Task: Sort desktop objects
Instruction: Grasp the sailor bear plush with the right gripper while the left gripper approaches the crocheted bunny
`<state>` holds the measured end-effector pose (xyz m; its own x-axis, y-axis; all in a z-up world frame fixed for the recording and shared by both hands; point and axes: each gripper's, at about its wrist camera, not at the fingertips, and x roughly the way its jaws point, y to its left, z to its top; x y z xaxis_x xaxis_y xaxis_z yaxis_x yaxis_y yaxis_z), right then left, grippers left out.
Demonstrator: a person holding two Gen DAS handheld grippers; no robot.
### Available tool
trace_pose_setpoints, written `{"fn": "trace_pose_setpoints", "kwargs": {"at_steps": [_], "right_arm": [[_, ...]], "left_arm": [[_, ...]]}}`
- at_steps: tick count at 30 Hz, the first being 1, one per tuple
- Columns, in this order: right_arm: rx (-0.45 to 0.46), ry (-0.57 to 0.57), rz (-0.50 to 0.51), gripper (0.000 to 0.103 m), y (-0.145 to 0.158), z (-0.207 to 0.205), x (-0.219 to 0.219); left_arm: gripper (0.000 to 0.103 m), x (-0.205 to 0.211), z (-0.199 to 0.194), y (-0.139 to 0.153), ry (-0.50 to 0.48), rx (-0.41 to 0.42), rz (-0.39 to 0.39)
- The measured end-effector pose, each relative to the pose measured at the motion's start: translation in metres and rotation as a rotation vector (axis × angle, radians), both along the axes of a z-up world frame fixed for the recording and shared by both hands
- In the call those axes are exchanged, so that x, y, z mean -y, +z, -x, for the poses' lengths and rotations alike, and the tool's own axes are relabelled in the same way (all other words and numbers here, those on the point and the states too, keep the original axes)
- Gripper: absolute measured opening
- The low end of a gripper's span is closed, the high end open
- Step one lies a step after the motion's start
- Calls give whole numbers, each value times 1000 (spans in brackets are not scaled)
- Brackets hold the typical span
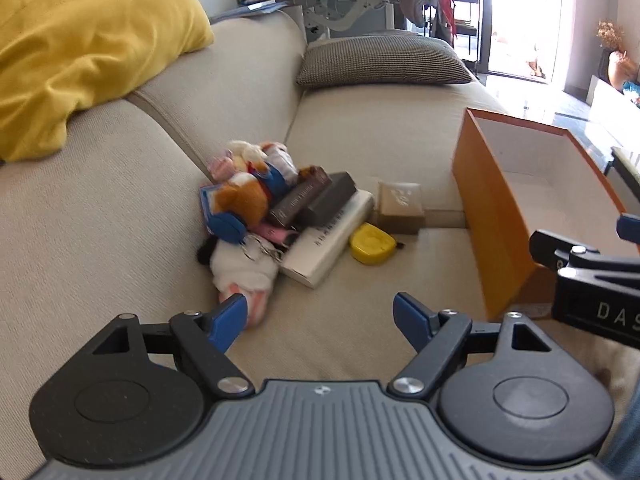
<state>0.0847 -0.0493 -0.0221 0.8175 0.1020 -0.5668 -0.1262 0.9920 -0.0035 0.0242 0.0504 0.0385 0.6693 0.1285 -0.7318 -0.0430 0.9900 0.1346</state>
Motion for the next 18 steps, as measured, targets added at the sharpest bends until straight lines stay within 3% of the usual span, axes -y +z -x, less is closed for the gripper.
{"fn": "trace_pose_setpoints", "kwargs": {"at_steps": [2, 9, 12, 18], "right_arm": [[3, 42, -23, 84, 3, -15, -11], [-25, 198, -69, 68, 2, -86, -63], [-101, 242, -148, 58, -5, -122, -83], [-270, 270, -313, 57, -26, -177, -132]], "left_arm": [[76, -9, -12, 2, 19, 7, -34], [73, -47, -69, 6, 33, -1, -60], [68, -66, -97, 6, 18, -36, -60], [63, -100, -131, 1, 16, -84, -122]]}}
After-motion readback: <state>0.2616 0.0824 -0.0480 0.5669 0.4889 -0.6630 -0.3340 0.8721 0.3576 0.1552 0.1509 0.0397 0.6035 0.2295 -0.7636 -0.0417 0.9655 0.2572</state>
